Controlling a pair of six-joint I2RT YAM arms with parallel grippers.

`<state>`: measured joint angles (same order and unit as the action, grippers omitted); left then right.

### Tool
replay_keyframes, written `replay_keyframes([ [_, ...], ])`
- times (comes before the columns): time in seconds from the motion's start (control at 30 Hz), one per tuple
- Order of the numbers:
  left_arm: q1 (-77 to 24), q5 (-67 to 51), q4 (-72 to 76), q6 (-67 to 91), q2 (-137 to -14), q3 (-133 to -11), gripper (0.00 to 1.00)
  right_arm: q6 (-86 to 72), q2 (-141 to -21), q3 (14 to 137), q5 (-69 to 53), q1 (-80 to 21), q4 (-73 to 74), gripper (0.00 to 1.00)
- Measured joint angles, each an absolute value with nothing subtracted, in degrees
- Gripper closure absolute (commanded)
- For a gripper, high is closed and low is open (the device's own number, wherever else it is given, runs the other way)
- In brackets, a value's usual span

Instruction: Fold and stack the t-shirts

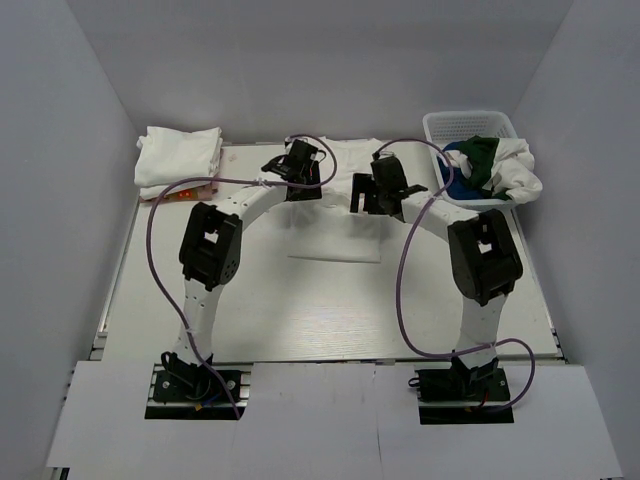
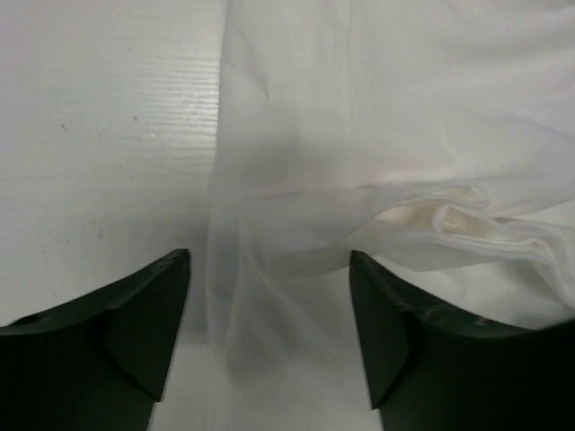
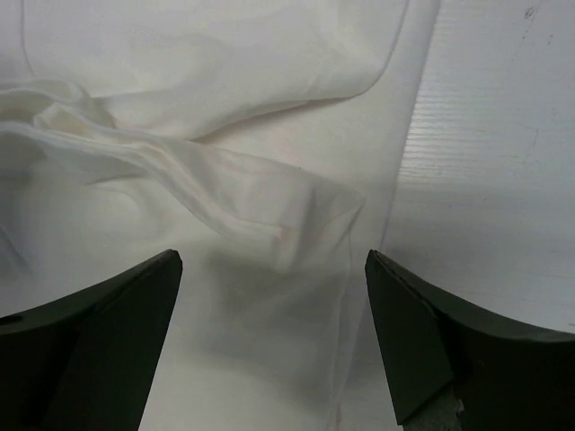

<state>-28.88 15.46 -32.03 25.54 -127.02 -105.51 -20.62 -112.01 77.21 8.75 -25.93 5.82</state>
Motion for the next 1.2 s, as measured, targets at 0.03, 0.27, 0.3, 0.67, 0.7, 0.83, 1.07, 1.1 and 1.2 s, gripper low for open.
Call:
replay_keyframes([
  [0.03, -28.7, 15.8, -32.0, 25.5, -126.8, -105.4, 0.13, -20.2, -111.8, 77.3, 8.1, -25.8, 5.9, 0.1],
  [0.27, -28.5, 18.0, -30.9, 27.0, -113.7, -89.3, 0.0, -19.4, -102.5, 67.5, -0.7, -27.2, 2.3, 0.1],
  [0.3, -28.5, 18.1, -31.0, 27.4, -111.3, -87.0, 0.0, -19.4, -101.5, 66.4, -1.6, -27.5, 1.8, 0.1],
  [0.67, -28.5, 18.2, -34.7, 33.5, -96.9, -68.6, 0.0, -19.0, -108.6, 67.9, -6.5, -28.6, -4.8, 0.1],
  [0.7, -28.5, 17.5, -34.7, 33.8, -95.9, -66.8, 0.0, -18.9, -110.2, 69.0, -6.2, -28.6, -5.3, 0.1],
  [0.83, -28.5, 14.8, -34.8, 34.4, -92.9, -62.1, 0.0, -18.1, -115.9, 74.3, -2.7, -28.9, -7.0, 0.1],
  [1.07, -28.5, 14.1, -35.6, 34.6, -92.7, -61.6, 0.0, -15.3, -127.3, 96.4, 10.4, -28.0, -5.7, 0.1],
  [1.1, -28.5, 14.1, -35.6, 34.6, -92.7, -61.6, 0.0, -15.0, -128.6, 99.7, 11.6, -27.7, -5.6, 0.1],
  [1.2, -28.5, 14.1, -35.1, 34.5, -92.7, -61.6, 0.0, -14.9, -128.8, 104.1, 12.7, -26.5, -4.2, 0.1],
])
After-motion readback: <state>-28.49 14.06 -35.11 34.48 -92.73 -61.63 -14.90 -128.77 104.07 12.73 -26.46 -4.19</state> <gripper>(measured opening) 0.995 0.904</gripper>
